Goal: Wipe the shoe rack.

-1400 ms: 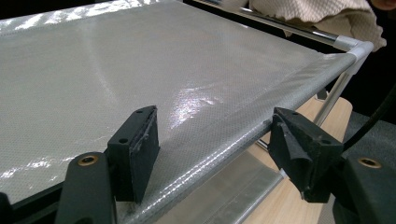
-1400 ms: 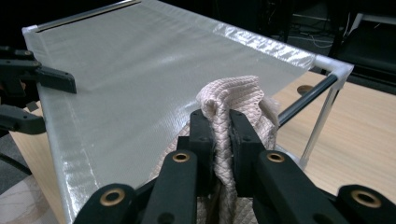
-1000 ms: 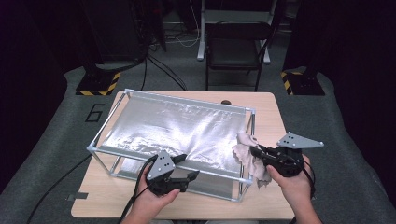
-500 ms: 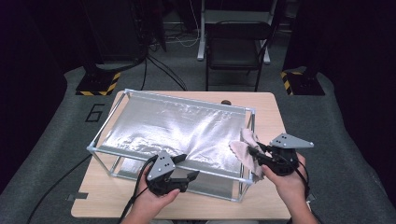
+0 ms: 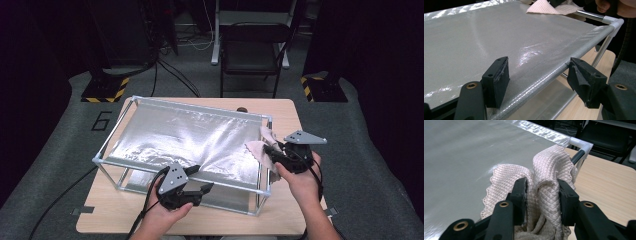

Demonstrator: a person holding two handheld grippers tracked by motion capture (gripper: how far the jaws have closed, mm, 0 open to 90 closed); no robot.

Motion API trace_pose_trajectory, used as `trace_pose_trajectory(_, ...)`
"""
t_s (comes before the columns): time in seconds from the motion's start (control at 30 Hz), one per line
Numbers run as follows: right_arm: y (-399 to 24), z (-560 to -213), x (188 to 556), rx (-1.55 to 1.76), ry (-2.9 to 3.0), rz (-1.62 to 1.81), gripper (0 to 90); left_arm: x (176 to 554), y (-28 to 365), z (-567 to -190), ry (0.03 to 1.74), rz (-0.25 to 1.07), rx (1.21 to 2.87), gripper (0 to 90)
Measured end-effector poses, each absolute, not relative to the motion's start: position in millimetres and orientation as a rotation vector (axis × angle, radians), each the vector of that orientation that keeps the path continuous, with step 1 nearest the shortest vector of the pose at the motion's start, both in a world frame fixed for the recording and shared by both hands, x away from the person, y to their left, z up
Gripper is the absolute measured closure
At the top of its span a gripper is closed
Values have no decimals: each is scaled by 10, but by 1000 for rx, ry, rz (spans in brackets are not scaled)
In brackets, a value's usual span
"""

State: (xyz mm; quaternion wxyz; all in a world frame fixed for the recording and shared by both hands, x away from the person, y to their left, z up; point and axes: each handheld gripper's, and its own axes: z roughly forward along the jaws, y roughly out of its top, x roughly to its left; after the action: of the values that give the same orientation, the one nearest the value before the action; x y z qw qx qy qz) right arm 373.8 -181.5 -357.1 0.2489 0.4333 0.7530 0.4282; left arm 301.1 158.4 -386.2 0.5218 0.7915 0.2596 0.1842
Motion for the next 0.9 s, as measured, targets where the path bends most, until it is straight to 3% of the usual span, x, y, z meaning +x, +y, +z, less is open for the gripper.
trace_pose_trajectory(0.43,-1767,-3584,3874,1204,2013,1119,622,3009,1583,-3860,623,439,1900,335)
trace_pose_trajectory(0.9,-1752,-3591,3353,1144,2073,1171,598,3007,1581,-3857,627,434,1899,336)
